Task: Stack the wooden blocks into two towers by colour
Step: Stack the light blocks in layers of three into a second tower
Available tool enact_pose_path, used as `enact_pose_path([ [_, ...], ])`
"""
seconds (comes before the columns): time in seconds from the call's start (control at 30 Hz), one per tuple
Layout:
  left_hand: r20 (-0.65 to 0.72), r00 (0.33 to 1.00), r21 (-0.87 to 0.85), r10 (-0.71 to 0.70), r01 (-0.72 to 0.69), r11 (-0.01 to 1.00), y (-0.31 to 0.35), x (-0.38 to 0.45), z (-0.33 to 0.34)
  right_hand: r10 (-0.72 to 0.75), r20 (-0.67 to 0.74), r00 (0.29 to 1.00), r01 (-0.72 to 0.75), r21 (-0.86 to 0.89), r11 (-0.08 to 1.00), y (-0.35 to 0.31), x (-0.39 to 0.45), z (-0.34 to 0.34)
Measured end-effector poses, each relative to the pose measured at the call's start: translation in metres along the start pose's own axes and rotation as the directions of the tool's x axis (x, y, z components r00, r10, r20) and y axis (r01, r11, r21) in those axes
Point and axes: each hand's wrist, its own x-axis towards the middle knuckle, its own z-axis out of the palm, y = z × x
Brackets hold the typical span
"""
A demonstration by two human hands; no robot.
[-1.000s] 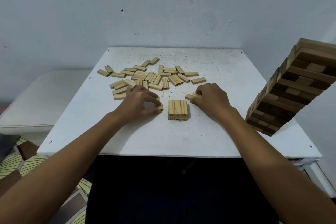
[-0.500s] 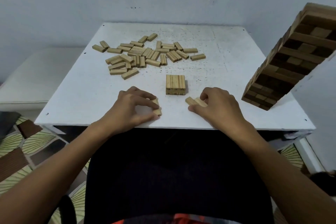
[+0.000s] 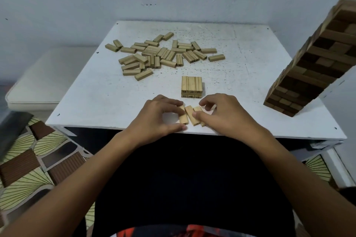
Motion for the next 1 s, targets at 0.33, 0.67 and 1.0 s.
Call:
enact_pose_path([
  [0.33,-0.065,0.997,0.028,-0.035,0.037,0.999,0.011,0.003,0.011,-0.209,0.167,0.964,0.188,0.133,0.973,0.027,0.002,-0.007],
  [0.67,-0.009,1.0,0.042,-0.015,0.016,0.999,0.011,0.004,0.008,-0.221,0.101,0.97,0.208,0.122,0.97,0.026,0.002,0.001],
  [1.0,-0.039,0.996,0.029,-0.074,0.075,0.997,0.017,-0.004,0.014,-0.234,0.184,0.955,0.225,0.071,0.972,0.026,0.008,-0.011],
])
